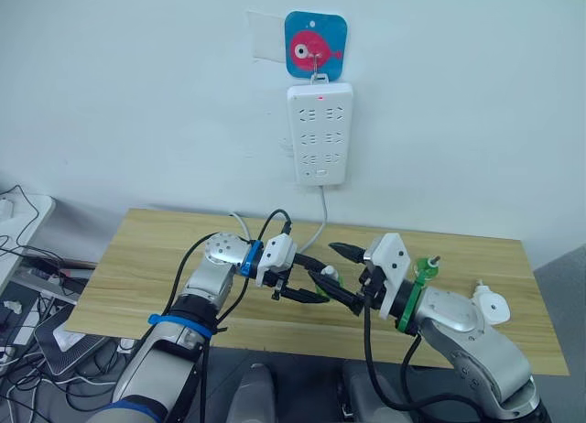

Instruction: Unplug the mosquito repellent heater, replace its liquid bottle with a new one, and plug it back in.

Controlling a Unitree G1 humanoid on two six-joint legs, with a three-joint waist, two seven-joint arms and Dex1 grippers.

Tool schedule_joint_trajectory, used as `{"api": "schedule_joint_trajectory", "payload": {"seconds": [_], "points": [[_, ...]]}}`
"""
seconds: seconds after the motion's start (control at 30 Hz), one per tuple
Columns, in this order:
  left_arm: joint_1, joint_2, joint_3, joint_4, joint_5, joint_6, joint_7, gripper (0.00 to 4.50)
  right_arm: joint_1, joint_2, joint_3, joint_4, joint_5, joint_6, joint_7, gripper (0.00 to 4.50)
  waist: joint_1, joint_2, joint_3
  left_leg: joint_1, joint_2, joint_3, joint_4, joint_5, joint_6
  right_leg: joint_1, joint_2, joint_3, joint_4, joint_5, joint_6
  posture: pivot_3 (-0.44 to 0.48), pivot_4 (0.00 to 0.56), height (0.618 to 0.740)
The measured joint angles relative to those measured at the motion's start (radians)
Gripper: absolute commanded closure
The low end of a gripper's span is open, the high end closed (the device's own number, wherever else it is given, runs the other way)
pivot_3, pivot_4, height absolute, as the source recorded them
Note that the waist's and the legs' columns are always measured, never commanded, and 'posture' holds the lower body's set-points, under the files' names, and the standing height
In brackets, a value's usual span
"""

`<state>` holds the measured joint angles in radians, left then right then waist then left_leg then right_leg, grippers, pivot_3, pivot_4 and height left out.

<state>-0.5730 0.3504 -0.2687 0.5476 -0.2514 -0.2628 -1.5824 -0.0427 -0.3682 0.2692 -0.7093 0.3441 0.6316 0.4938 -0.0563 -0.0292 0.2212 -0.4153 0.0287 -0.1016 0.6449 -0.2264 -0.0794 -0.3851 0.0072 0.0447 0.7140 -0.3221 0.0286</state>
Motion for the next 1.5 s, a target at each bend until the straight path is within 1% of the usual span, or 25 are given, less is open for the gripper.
{"api": "schedule_joint_trajectory", "payload": {"seconds": [0.17,0.2,0.5,0.6,0.7,0.77,0.9,1.0,1.1,1.17,1.2,1.27,1.4,1.5], "points": [[0.000,0.000,-0.002,0.000,0.001,-0.001,-0.005,2.32,0.001,-0.006,0.001,-0.052,0.016,0.042,-0.020,4.15,0.000,0.000,0.000,0.000,0.000,0.000,0.000,0.000,0.000,0.000,0.000,0.000,0.000,0.000,0.000,-0.020,0.184,0.740],[0.000,-0.001,-0.002,0.001,0.002,-0.001,-0.002,2.32,0.001,-0.011,-0.006,-0.058,0.021,0.045,-0.020,4.29,0.000,0.000,0.000,0.000,0.000,0.000,0.000,0.000,0.000,0.000,0.000,0.000,0.000,0.000,0.000,-0.020,0.184,0.740],[-0.001,-0.001,-0.002,0.001,0.003,-0.002,0.000,2.32,-0.013,-0.027,-0.017,-0.065,0.036,0.039,-0.017,4.28,0.000,0.000,0.000,0.000,0.000,0.000,0.000,0.000,0.000,0.000,0.000,0.000,0.000,0.000,0.000,-0.013,0.187,0.740],[-0.001,0.000,-0.001,0.001,0.003,-0.001,0.001,2.32,-0.033,-0.022,-0.052,-0.117,0.074,0.073,-0.037,4.28,0.000,0.000,0.000,0.000,0.000,0.000,0.000,0.000,0.000,0.000,0.000,0.000,0.000,0.000,0.000,-0.014,0.188,0.740],[-0.001,0.004,-0.001,0.001,0.003,-0.001,0.000,2.32,-0.067,-0.003,-0.103,-0.177,0.124,0.129,-0.086,4.28,0.000,0.000,0.000,0.000,0.000,0.000,0.000,0.000,0.000,0.000,0.000,0.000,0.000,0.000,0.000,-0.015,0.188,0.740],[0.000,0.008,-0.001,0.001,0.003,0.000,0.000,2.32,-0.123,0.034,-0.142,-0.213,0.170,0.195,-0.147,4.28,-0.002,0.000,0.000,0.000,0.000,0.000,0.000,0.000,0.000,0.000,0.000,0.000,0.000,0.000,0.000,-0.016,0.186,0.740],[0.001,0.013,-0.001,0.002,0.003,0.000,0.000,2.32,-0.173,0.061,-0.193,-0.214,0.185,0.262,-0.240,4.28,0.000,0.000,0.000,0.000,0.000,-0.001,0.000,0.000,0.000,0.000,0.000,-0.001,-0.001,0.000,0.000,-0.019,0.186,0.740],[0.002,0.020,-0.001,0.004,0.003,0.000,0.000,2.32,-0.174,0.052,-0.209,-0.105,0.116,0.249,-0.292,4.28,0.000,0.000,0.000,0.000,-0.001,0.000,0.000,0.000,0.000,0.000,0.000,0.000,-0.001,0.000,0.000,-0.013,0.183,0.740],[0.004,0.019,-0.001,0.004,0.003,0.000,0.000,2.32,-0.170,0.078,-0.211,0.088,0.025,0.174,-0.341,4.28,0.000,0.000,0.000,0.000,0.000,0.000,-0.001,0.000,0.000,0.000,0.000,0.000,0.000,0.000,0.000,-0.013,0.183,0.740],[0.010,0.021,-0.001,-0.001,0.003,0.002,0.000,2.32,-0.171,0.090,-0.202,0.252,-0.045,0.071,-0.349,4.28,-0.001,0.000,0.000,0.000,0.000,0.001,-0.001,0.000,0.000,-0.001,0.000,0.000,0.000,0.000,0.000,0.001,0.184,0.740],[0.012,0.021,-0.001,-0.003,0.003,0.003,0.000,2.32,-0.171,0.093,-0.203,0.300,-0.062,0.046,-0.352,4.28,-0.001,0.000,0.000,0.000,0.000,0.001,-0.001,0.000,0.000,-0.001,0.000,0.000,0.000,0.000,0.000,0.001,0.184,0.740],[0.029,0.029,-0.001,-0.016,0.003,0.018,0.001,2.32,-0.186,0.109,-0.196,0.478,-0.131,-0.080,-0.359,4.28,-0.001,0.001,0.000,0.000,0.000,0.002,-0.001,0.000,0.000,-0.001,0.000,0.001,0.001,0.000,0.000,0.001,0.184,0.740],[0.039,0.039,-0.001,-0.046,0.003,0.036,0.003,2.32,-0.207,0.161,-0.189,0.690,-0.210,-0.245,-0.378,4.28,-0.001,0.001,0.001,0.000,0.000,0.002,-0.001,0.000,0.000,-0.002,0.000,0.002,0.001,0.000,0.000,0.016,0.191,0.740],[0.047,0.045,-0.001,-0.065,0.003,0.044,0.004,2.32,-0.218,0.187,-0.191,0.793,-0.252,-0.339,-0.403,4.28,0.001,0.001,0.001,0.000,0.000,0.002,-0.001,0.000,0.000,-0.002,0.000,0.002,0.001,0.000,0.000,0.021,0.193,0.740]]}}
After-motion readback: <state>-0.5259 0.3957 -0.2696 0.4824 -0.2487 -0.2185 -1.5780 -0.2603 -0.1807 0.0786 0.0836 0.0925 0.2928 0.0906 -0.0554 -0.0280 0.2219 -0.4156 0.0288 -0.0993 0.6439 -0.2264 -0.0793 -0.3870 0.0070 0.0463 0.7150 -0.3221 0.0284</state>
